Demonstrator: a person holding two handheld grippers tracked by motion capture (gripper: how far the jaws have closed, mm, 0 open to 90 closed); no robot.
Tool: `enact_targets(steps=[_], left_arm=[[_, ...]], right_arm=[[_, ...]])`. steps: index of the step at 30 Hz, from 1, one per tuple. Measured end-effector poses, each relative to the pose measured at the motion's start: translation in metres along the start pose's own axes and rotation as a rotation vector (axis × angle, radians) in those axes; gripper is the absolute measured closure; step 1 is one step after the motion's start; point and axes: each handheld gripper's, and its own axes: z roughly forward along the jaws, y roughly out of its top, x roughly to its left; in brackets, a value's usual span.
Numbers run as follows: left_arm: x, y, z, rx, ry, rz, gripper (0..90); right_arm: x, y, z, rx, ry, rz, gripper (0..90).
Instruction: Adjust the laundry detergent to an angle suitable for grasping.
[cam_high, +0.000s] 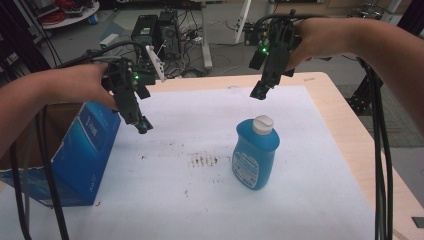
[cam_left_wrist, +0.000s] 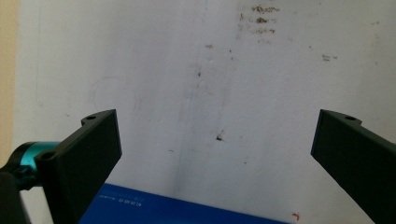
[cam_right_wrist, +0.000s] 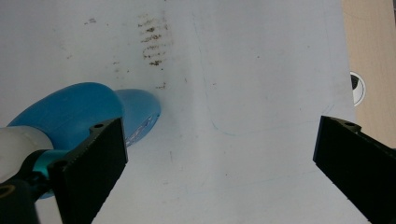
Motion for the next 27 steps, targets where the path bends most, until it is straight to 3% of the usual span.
enact_targets(steps=[27], left_arm=[[-0.009, 0.004, 0.000, 0.002, 0.013, -0.003, 1.7]], right_arm=[[0.012, -0.024, -0.025, -0.019, -0.035, 0.034, 2.3]])
